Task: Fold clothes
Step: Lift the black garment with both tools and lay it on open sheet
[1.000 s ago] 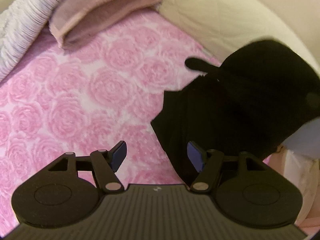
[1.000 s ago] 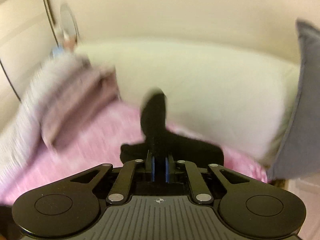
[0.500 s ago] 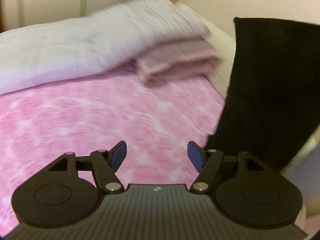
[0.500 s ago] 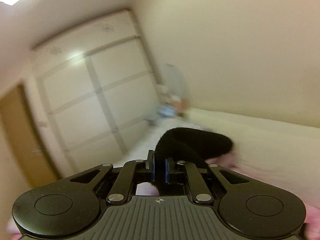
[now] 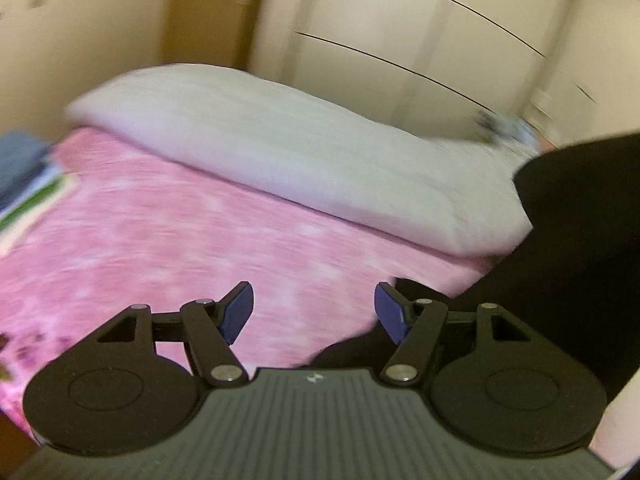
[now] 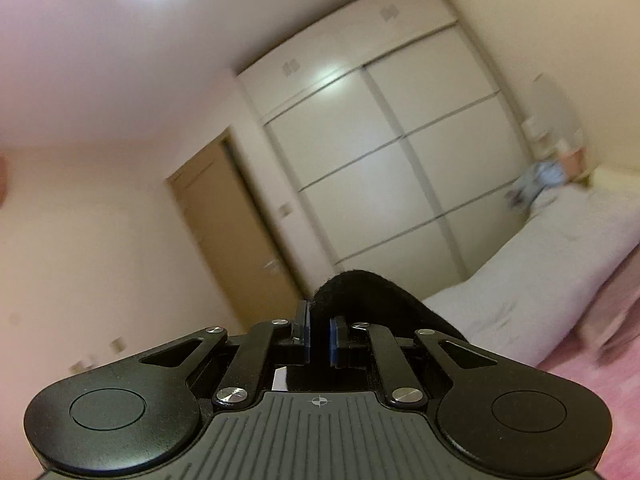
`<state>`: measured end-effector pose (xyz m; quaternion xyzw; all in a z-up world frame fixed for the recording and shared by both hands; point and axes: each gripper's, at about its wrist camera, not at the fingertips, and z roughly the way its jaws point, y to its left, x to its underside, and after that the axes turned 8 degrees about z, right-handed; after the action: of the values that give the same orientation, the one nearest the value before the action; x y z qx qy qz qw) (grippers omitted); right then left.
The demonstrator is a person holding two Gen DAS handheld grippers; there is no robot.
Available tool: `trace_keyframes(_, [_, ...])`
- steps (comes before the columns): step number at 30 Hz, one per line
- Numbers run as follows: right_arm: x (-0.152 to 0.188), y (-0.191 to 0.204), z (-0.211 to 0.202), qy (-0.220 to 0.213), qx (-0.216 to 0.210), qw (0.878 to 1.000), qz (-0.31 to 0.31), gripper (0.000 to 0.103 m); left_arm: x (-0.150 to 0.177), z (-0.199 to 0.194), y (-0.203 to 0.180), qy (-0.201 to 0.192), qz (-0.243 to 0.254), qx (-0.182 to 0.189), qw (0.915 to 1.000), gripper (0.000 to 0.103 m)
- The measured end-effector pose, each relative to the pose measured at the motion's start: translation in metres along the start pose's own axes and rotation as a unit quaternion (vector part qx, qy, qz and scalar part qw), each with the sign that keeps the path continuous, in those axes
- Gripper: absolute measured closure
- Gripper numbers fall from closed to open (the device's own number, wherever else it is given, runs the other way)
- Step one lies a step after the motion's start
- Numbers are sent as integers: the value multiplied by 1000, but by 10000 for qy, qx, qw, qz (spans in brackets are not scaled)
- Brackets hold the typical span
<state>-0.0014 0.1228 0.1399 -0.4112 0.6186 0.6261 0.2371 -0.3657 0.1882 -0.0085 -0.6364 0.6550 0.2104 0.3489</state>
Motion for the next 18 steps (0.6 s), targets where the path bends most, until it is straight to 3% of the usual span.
trace_keyframes(2, [15, 15, 24, 82, 293, 9988, -371, 96, 2, -11, 34, -35, -273, -292, 9992, 40])
trace_keyframes(4, [30, 28, 53, 333, 950, 9909, -897, 96, 7, -16, 52, 21, -428, -413, 9982, 40])
trace_keyframes(6, [47, 37, 84, 992, 1722, 9683, -1511, 94, 14, -20, 64, 101, -519, -494, 9974, 40])
trace_keyframes(8, [65, 27, 113, 1645, 2294, 9421, -1808, 84, 22, -18, 67, 252, -483, -485, 9973, 40])
trace_keyframes(10, [77, 13, 117, 1854, 2449, 9364, -1696, 63, 29, -15, 67, 419, -422, -457, 9972, 40])
trace_keyframes(11, [84, 7, 115, 1952, 2500, 9341, -1638, 60, 34, -13, 62, 512, -355, -431, 9971, 40])
trace_keyframes(14, [112, 5, 67, 2333, 2499, 9274, -1520, 57, 49, -9, 40, 752, -95, -372, 9964, 40])
trace_keyframes(18, [146, -16, 35, 2974, 2498, 9115, -1350, 56, 71, -8, 15, 1059, 263, -360, 9934, 40])
